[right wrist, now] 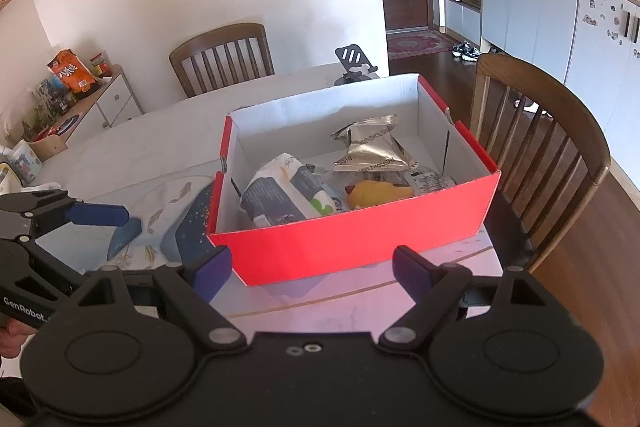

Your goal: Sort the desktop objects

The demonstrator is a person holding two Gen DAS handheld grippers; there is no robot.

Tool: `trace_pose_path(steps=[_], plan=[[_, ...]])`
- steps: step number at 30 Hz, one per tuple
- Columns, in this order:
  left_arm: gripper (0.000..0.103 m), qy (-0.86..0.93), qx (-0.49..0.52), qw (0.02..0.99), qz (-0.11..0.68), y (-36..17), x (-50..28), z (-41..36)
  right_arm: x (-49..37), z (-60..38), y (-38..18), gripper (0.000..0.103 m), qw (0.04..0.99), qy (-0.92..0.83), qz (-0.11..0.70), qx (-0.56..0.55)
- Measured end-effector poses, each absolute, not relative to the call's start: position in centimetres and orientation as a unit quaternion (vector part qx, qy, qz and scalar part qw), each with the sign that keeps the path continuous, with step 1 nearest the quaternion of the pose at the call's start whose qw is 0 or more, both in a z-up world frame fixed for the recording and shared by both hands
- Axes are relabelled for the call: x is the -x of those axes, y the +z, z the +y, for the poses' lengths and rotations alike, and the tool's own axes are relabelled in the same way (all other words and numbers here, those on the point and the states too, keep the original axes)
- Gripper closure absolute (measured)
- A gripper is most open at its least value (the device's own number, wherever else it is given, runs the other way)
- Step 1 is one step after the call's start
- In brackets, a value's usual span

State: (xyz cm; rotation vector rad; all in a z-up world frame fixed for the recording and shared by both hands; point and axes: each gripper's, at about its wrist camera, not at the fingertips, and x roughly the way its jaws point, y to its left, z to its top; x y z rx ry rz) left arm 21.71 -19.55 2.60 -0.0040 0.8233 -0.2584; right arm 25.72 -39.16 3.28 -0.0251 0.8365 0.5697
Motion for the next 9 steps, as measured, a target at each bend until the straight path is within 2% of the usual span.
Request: trace_pose_path(steps=[9], plan=[[0.001, -0.119, 0.006, 0.911, 0.394, 2.86, -21.49, -19.45, -25.65, -39.28, 3.37, 0.016, 0.874, 0.272, 0.402, 0.012]])
